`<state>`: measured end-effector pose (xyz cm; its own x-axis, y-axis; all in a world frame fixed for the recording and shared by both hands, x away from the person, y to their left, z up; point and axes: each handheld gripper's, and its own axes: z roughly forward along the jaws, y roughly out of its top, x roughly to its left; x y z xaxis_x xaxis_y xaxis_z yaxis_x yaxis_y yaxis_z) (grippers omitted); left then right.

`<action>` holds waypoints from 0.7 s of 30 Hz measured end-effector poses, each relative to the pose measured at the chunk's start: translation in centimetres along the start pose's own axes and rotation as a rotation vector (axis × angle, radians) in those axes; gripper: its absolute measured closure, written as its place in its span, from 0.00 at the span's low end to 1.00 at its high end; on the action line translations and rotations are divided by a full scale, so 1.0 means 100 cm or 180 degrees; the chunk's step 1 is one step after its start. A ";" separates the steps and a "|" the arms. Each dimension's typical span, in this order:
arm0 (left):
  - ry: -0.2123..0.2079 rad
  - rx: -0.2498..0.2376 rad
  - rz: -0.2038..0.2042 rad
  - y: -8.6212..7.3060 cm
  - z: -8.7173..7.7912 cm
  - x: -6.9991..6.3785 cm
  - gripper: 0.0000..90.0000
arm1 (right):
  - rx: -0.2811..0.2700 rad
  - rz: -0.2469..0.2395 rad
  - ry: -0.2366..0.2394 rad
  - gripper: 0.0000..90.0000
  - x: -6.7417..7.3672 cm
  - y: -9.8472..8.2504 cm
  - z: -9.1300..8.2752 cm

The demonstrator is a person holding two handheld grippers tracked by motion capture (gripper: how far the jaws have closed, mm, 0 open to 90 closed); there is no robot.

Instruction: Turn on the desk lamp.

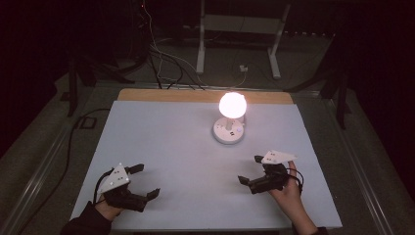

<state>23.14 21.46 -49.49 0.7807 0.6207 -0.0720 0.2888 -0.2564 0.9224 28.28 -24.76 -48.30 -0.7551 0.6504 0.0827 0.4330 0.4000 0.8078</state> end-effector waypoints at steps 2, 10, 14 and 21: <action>0.0004 0.0013 -0.0003 0.000 0.000 0.000 0.00 | 0.0018 -0.0007 -0.0043 0.00 -0.001 -0.008 -0.006; 0.0010 0.0012 -0.0002 0.000 0.000 0.000 0.00 | 0.0028 0.0109 -0.0176 0.00 -0.009 -0.035 -0.028; 0.0009 0.0016 -0.0004 0.000 0.000 0.000 0.00 | 0.0074 0.0068 -0.0267 0.00 -0.011 -0.044 -0.038; 0.0002 0.0016 -0.0004 0.000 0.001 0.000 0.00 | 0.0146 0.0036 -0.0346 0.00 -0.011 -0.057 -0.044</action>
<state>23.17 21.43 -49.53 0.7801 0.6215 -0.0728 0.2926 -0.2595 0.9204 24.51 -30.56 -50.42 -0.6931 0.7204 0.0259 0.4653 0.4196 0.7794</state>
